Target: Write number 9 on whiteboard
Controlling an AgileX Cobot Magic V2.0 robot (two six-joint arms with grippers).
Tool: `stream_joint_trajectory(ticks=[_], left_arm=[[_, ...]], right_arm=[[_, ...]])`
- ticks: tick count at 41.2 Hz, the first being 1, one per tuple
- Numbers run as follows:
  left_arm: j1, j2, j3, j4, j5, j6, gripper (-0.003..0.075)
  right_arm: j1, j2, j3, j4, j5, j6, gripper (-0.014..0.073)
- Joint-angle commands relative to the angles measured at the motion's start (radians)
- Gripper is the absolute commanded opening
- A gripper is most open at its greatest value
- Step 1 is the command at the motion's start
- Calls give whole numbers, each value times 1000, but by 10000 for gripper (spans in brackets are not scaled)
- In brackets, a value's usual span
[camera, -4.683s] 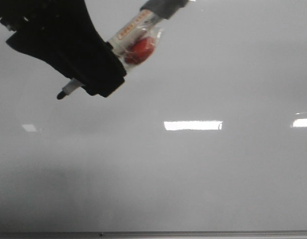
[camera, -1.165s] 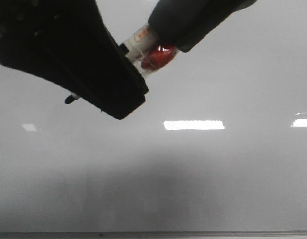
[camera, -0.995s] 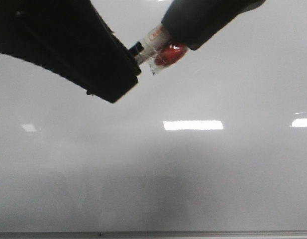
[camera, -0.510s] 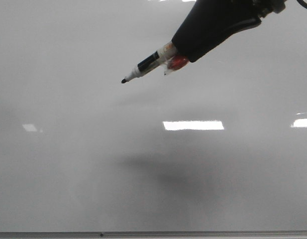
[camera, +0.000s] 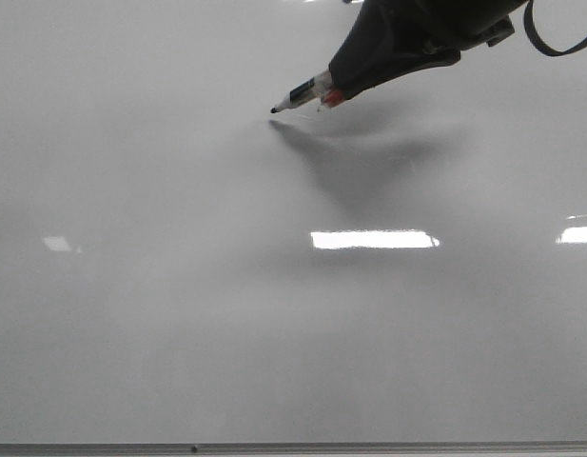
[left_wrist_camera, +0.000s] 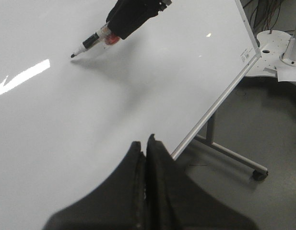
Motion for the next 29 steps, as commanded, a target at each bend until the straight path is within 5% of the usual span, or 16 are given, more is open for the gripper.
stream_joint_trajectory(ticks=[1, 19, 29], left_arm=[[1, 2, -26, -29, -69, -12, -19], [1, 2, -24, -29, -69, -12, -19], [1, 2, -24, -29, -69, -12, -19]], right_arm=[[-6, -12, -57, 55, -52, -1, -63], [0, 153, -143, 29, 116, -1, -62], [-61, 103, -83, 23, 75, 31, -58]])
